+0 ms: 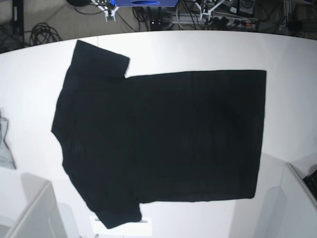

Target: Fold the T-shirt properly

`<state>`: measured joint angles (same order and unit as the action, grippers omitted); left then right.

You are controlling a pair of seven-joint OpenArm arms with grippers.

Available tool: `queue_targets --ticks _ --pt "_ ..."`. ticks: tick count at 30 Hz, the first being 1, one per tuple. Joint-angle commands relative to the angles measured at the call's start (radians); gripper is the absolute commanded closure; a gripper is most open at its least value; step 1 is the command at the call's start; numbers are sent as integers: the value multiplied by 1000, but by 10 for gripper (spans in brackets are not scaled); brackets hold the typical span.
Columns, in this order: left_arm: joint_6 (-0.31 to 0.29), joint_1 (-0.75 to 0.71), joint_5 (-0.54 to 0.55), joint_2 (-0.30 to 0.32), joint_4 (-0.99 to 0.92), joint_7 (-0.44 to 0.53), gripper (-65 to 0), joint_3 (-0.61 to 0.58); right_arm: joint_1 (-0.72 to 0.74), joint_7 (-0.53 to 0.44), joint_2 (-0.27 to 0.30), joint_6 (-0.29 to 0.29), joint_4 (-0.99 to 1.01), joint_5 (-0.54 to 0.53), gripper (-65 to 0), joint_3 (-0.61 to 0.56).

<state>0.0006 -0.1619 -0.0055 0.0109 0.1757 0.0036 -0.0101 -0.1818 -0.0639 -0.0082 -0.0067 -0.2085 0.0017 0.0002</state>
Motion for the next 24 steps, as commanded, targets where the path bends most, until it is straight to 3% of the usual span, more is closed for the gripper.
queue_targets --ticks 1,9,14,24 --pt "5 -9 2 8 2 -3 0 -1 -2 3 3 7 -2 2 0 -2" --pt "5 -11 2 11 2 9 0 -1 26 148 3 7 -9 2 0 -4" --pt "5 -43 0 11 -2 167 0 -1 26 148 4 7 -9 2 0 -4" --pt "5 -35 34 11 0 48 0 12 23 92 4 7 -9 4 0 -4"
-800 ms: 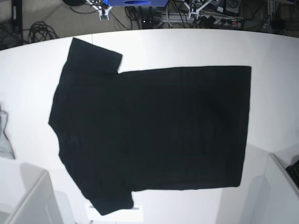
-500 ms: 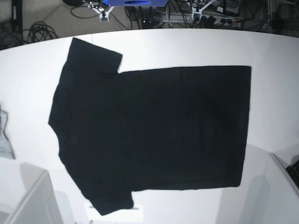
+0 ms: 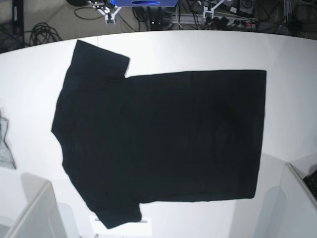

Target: Fold the T-shirt properly

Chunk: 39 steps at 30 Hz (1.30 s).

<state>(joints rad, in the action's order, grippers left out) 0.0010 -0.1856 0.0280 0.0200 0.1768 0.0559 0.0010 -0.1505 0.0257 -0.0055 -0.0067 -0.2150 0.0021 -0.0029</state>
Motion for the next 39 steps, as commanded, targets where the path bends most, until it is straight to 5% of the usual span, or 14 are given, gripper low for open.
queue_targets --ticks 1,5,11,19,24,31,39 --pt "4 -13 20 2 0 8 0 -6 -8 -5 2 7 -2 3 0 -1" --pt "4 -25 14 2 0 109 0 -14 -14 -42 2 7 -1 3 0 -1" --pt "4 -85 -139 13 -1 318 0 -12 -45 -125 2 7 -1 3 0 -1" --pt "4 -124 -132 18 25 358 0 -12 -136 -205 2 7 -80 -3 0 5" --pt "4 -279 -130 51 197 474 0 -12 -272 -218 19 7 -254 -4 0 8" --pt "4 -484 -118 123 456 494 0 1 -443 -217 19 7 -522 -4 0 111" --pt "4 -714 138 243 801 494 0 -2 -622 -76 14 7 -886 -4 0 228"
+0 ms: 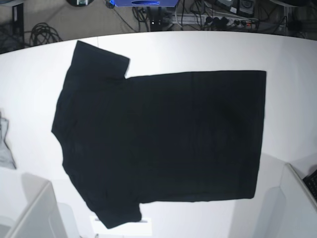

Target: Fold the T-shirt properly

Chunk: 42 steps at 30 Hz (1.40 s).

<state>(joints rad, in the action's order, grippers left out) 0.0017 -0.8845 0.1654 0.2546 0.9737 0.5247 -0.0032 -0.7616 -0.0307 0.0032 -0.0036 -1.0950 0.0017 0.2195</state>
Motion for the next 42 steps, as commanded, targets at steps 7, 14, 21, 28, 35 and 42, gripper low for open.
queue_targets --ticks 7,14,21,28,35,42 --pt "7 -244 147 125 406 22 0 7 -97 176 1 4 -359 -4 0 97" --pt "7 -381 168 117 723 19 0 170 -91 318 -70 3 -739 -4 0 212" --pt "7 -313 174 74 865 -130 0 319 52 476 -73 1 -879 -4 0 151" --pt "4 -209 176 36 931 -344 0 354 147 490 -61 -11 -880 -234 0 119" --pt "4 -167 176 27 931 -361 0 369 192 599 11 -55 -873 -592 -218 199" --pt "4 -157 176 25 933 -358 0 444 301 766 60 -69 -788 -788 -243 324"
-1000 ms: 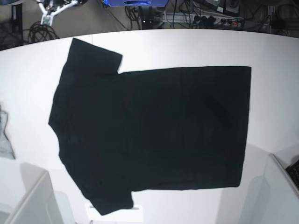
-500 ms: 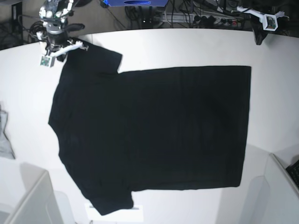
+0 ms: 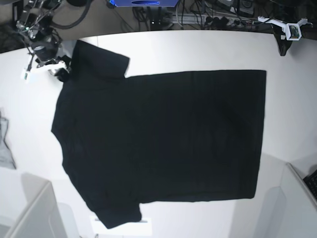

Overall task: Fold the T-shirt properly
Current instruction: 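Move both grippers down to the shirt's shoulder corners and grasp them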

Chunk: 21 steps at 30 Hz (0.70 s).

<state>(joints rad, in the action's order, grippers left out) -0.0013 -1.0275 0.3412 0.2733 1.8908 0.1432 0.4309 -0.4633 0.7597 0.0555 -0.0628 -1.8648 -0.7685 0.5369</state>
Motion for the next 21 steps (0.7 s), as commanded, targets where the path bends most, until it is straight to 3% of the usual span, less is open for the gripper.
queue_targets --ticks 1,3,7,9,12,15,18,21 --pt "7 -12 0 7 16 23 0 16 16 -6 14 -32 1 -26 -243 13" --pt "7 -12 2 5 16 19 0 15 34 13 25 -64 34 -29 -243 18" --pt "7 -10 9 8 16 16 -2 13 54 27 37 -68 100 -29 -243 41" --pt "7 -10 94 11 14 16 -97 21 57 36 51 -68 130 -29 -243 38" --pt "7 -12 256 14 10 14 -293 24 57 36 48 -68 164 -29 -243 35" --pt "7 -12 312 40 10 14 -438 19 50 37 43 -68 175 -29 -243 32" --pt "7 6 315 42 10 14 -504 15 25 34 22 -68 175 -26 -243 4" --pt "7 36 315 37 6 -32 -502 13 19 36 22 -68 178 -26 -242 -36"
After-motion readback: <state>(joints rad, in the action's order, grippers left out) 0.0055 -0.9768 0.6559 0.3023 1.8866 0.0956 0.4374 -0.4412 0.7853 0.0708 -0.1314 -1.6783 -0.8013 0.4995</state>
